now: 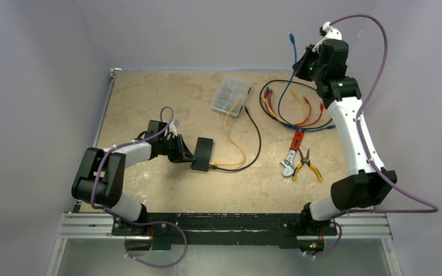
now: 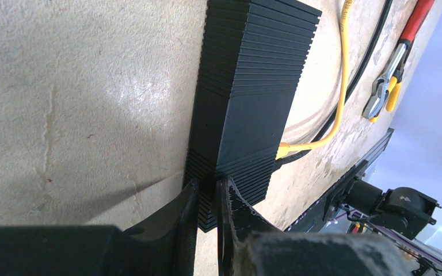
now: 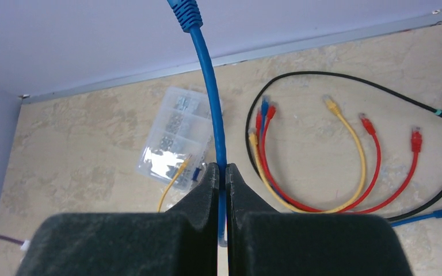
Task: Pull the plug from the switch port
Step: Place the connector at the center of the board.
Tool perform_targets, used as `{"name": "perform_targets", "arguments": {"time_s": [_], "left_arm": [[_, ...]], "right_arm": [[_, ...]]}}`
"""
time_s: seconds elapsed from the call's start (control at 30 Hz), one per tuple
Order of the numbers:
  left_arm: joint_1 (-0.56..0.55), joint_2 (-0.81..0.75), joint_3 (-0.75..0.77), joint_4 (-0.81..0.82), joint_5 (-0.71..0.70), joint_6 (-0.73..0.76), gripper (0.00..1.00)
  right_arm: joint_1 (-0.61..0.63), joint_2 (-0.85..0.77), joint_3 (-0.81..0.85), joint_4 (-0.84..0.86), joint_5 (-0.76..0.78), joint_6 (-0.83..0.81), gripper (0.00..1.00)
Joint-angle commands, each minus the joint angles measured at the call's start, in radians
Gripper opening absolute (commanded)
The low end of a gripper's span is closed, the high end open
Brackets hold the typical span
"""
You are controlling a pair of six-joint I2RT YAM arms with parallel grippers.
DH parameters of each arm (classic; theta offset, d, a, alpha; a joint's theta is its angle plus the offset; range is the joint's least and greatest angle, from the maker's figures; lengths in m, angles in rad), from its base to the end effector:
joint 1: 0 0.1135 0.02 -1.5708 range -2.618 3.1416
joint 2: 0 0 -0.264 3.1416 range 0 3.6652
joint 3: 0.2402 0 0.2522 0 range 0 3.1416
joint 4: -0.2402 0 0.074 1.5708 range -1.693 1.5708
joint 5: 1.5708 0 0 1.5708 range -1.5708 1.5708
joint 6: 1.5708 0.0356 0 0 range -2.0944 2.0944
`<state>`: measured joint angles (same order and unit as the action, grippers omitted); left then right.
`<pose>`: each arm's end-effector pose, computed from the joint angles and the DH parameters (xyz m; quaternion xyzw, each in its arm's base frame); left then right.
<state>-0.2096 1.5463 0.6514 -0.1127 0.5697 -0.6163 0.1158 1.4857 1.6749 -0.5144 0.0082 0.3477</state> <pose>0.2592 -0.0748 0.1359 -0.1097 0.9187 -0.3543 0.1359 0.3285 0.0379 0.4465 0.0964 0.8065 0.1307 0.5685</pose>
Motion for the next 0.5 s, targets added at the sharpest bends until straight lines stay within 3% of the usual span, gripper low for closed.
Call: {"name": "perform_targets", "arguments": {"time_s": [0.0,0.47], "left_arm": [[0.001,0.067,-0.048,-0.070,-0.238,0.086,0.09],[0.001,0.080,-0.044,-0.066,-0.229,0.089,0.09]], "right_arm": [[-0.050,0.019,0.088,0.025,-0.012,-0.016,0.00],[-0.099,0.222,0.185,-0.014,0.246,-0.090,0.00]]}}
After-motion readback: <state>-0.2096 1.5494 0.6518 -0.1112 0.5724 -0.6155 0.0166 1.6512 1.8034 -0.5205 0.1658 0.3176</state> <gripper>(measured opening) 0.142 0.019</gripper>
